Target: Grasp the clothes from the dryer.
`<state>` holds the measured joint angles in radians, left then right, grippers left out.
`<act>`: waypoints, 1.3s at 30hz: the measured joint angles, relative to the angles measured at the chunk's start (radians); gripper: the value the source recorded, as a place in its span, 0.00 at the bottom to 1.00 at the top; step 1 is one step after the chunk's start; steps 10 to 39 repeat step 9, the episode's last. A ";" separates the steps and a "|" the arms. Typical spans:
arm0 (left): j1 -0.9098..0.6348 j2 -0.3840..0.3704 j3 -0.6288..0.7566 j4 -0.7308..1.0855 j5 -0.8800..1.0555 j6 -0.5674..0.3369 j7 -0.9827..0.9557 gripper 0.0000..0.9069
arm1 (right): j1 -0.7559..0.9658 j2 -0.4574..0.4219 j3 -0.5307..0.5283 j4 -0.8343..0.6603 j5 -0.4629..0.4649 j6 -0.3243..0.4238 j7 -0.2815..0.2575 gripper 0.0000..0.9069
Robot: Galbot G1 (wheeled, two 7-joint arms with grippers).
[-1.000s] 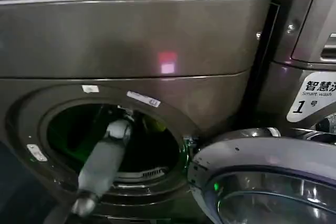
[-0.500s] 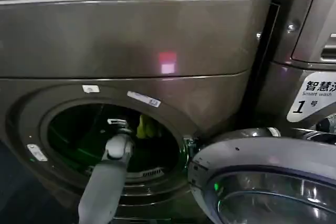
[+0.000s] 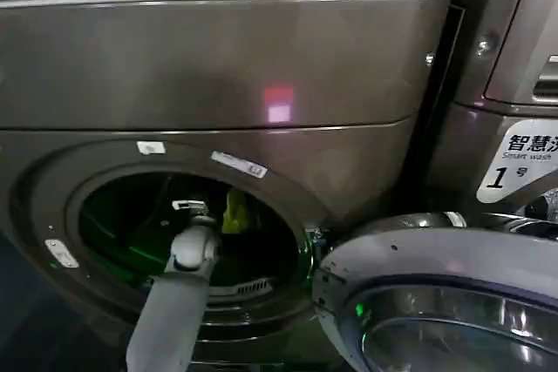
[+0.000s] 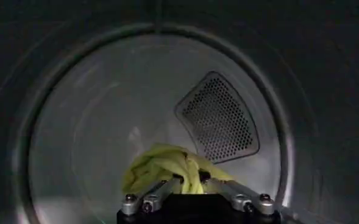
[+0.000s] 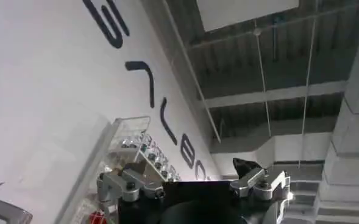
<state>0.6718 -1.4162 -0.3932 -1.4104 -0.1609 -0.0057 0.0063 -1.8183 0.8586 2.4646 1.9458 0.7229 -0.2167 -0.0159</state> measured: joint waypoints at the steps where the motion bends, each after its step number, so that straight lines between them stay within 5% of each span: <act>1: 0.000 0.000 0.000 -0.002 0.000 0.001 -0.001 0.00 | 0.000 0.000 0.000 0.001 0.000 -0.002 0.000 1.00; 39: 0.006 0.007 0.000 -0.014 0.004 0.009 -0.006 0.00 | -0.002 0.002 0.002 0.005 -0.001 -0.011 -0.003 1.00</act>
